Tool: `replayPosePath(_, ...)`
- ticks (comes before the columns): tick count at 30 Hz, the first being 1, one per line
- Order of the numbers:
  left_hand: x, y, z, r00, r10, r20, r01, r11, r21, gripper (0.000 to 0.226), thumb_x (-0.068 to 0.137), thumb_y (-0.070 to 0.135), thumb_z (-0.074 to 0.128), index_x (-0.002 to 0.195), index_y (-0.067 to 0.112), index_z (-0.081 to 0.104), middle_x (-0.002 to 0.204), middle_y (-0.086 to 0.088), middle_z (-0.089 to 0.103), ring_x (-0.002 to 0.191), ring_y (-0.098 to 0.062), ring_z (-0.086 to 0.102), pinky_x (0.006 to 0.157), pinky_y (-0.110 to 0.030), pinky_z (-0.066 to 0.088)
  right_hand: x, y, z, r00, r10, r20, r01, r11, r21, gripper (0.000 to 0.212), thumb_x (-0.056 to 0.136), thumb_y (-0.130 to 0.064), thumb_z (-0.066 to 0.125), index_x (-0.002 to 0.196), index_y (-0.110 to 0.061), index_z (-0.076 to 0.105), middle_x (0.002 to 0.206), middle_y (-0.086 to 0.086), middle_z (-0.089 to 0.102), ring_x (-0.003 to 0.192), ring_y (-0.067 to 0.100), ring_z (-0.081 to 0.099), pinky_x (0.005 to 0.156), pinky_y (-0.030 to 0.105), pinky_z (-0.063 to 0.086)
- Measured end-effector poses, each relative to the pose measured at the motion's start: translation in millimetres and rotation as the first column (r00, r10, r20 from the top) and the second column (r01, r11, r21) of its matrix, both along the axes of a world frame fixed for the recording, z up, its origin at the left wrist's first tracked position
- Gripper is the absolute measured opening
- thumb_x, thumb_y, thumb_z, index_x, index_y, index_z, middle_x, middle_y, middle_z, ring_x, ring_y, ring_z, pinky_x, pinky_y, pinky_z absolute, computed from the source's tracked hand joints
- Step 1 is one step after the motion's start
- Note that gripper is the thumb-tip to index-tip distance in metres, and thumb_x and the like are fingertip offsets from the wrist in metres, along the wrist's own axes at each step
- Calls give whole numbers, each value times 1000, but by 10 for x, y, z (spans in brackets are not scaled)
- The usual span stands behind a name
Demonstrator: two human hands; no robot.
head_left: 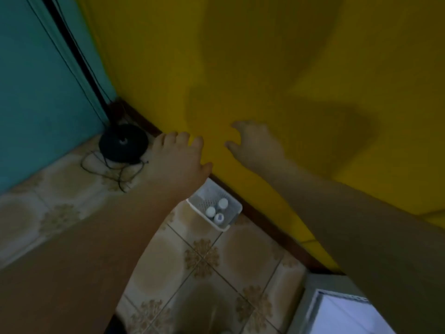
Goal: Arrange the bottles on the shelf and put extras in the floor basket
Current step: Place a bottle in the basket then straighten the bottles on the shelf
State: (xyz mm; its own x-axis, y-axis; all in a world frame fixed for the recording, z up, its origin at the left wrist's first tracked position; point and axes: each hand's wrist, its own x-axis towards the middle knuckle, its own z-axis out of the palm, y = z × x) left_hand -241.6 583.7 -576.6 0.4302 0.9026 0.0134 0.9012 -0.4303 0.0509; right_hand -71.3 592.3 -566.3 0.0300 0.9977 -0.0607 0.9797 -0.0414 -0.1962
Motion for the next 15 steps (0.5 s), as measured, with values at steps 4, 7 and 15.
replayPosePath(4, -150, -232, 1560, 1000, 13, -23, -12, 999, 37, 59, 91, 59, 39, 134, 19, 40, 134, -10, 46, 126, -31, 40, 104, -45, 32, -122, -287, 1613, 993, -7, 114, -2, 997, 82, 50, 96, -47, 44, 136, -19, 47, 136, 9, 50, 124, 34, 44, 95, 46, 41)
replayPosePath(7, -209, -496, 2500, 1000, 18, -18, -17, 998, 56, 61, 91, 60, 38, 137, 21, 37, 137, -9, 44, 128, -30, 38, 104, -45, 32, -123, -569, 2641, 983, -40, 180, 22, 995, 102, 51, 96, -51, 39, 136, -20, 46, 136, 11, 49, 126, 35, 41, 98, 45, 36)
replayPosePath(15, -104, -1639, 4179, 996, -17, 83, 2, 983, 183, 65, 90, 63, 36, 142, 23, 33, 145, -6, 37, 135, -28, 31, 108, -44, 26, 58, -1763, 4348, 965, -116, 235, 58, 969, 239, 52, 94, -53, 37, 132, -21, 49, 132, 9, 54, 124, 33, 45, 97, 43, 35)
